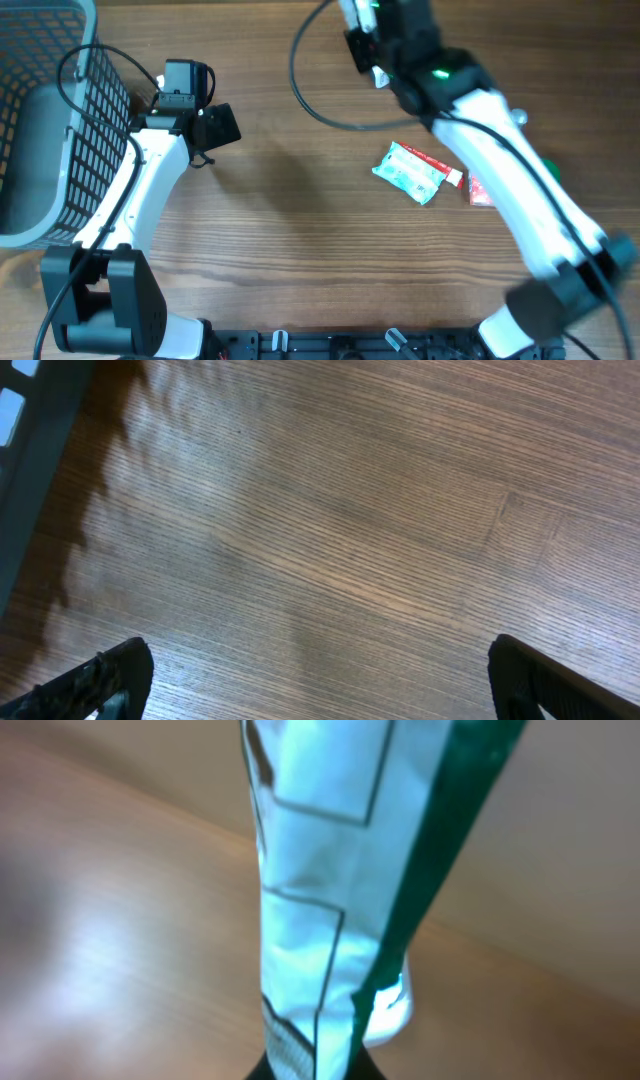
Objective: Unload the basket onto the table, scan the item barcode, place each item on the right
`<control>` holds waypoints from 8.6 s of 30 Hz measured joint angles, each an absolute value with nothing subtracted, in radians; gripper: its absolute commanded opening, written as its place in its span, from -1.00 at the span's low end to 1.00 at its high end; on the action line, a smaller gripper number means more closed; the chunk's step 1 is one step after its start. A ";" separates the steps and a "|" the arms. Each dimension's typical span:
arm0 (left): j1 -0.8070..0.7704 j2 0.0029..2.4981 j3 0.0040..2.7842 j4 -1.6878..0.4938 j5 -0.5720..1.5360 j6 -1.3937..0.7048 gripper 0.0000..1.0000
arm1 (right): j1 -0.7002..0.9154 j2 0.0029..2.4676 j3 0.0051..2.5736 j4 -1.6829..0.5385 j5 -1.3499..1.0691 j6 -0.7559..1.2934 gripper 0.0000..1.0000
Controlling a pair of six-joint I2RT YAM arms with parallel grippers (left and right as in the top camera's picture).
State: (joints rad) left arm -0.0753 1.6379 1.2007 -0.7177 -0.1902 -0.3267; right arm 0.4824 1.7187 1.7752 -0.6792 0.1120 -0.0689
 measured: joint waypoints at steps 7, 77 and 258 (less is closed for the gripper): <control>-0.076 1.638 1.201 -0.718 -0.191 -0.327 1.00 | 0.474 1.723 1.721 -1.083 -0.214 0.206 -0.91; -0.075 1.638 1.201 -0.718 -0.191 -0.327 1.00 | 0.474 1.530 1.333 -0.716 0.009 0.329 0.99; -0.076 0.014 0.027 0.465 0.047 -0.327 1.00 | 0.093 0.015 0.006 0.000 -0.097 0.172 0.99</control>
State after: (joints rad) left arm -0.0757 0.0135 0.0273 0.4652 0.0471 -0.3271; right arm 0.0925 0.0154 0.0063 0.0002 -0.0971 0.1719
